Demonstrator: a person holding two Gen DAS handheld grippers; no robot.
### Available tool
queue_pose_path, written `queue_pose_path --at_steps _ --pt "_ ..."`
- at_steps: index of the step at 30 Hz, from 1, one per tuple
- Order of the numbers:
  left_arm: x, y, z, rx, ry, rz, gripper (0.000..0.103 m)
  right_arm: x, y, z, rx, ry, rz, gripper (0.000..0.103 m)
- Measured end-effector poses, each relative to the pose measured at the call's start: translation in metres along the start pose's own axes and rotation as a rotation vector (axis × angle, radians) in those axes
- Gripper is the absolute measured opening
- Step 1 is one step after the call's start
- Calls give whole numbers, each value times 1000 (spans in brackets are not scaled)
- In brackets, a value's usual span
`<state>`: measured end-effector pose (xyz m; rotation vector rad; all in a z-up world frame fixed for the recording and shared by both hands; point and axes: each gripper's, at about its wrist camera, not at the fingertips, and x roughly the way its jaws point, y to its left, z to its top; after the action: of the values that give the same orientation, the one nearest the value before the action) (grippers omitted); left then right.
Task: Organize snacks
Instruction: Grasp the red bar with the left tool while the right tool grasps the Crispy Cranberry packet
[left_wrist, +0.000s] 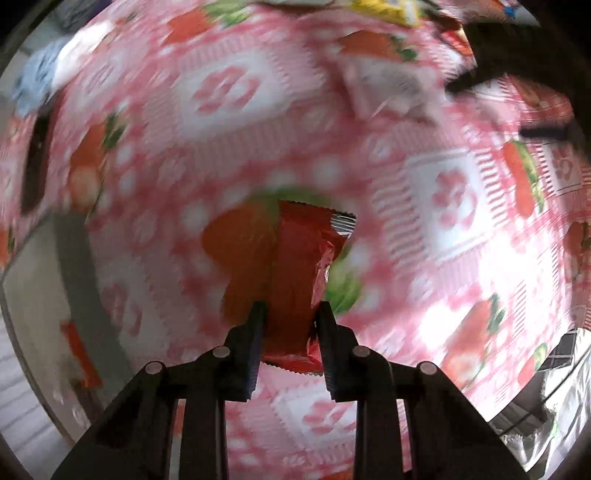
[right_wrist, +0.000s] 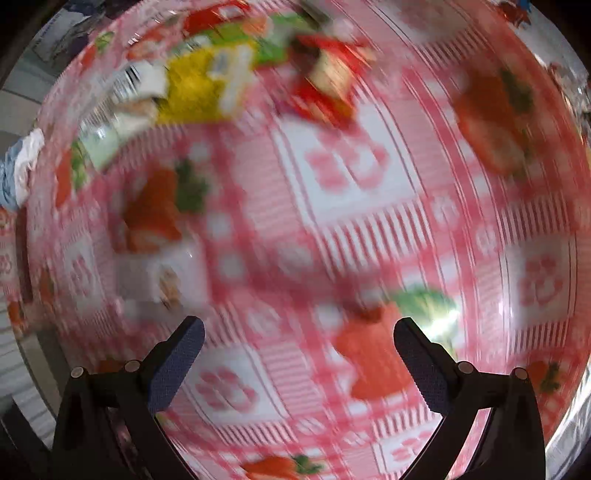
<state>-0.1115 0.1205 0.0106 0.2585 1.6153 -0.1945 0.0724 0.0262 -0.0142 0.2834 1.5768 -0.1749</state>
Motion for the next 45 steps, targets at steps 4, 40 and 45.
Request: queue_pose_path --at_steps 4,40,45 --pt "3 23 -26 -78 26 12 31 1 23 29 -27 -47 -34 103" --pt "0 46 -47 -122 23 -23 32 16 116 -11 -117 57 -38 64" --pt "2 43 -46 -114 25 -22 32 17 157 -35 -234 55 -44 42"
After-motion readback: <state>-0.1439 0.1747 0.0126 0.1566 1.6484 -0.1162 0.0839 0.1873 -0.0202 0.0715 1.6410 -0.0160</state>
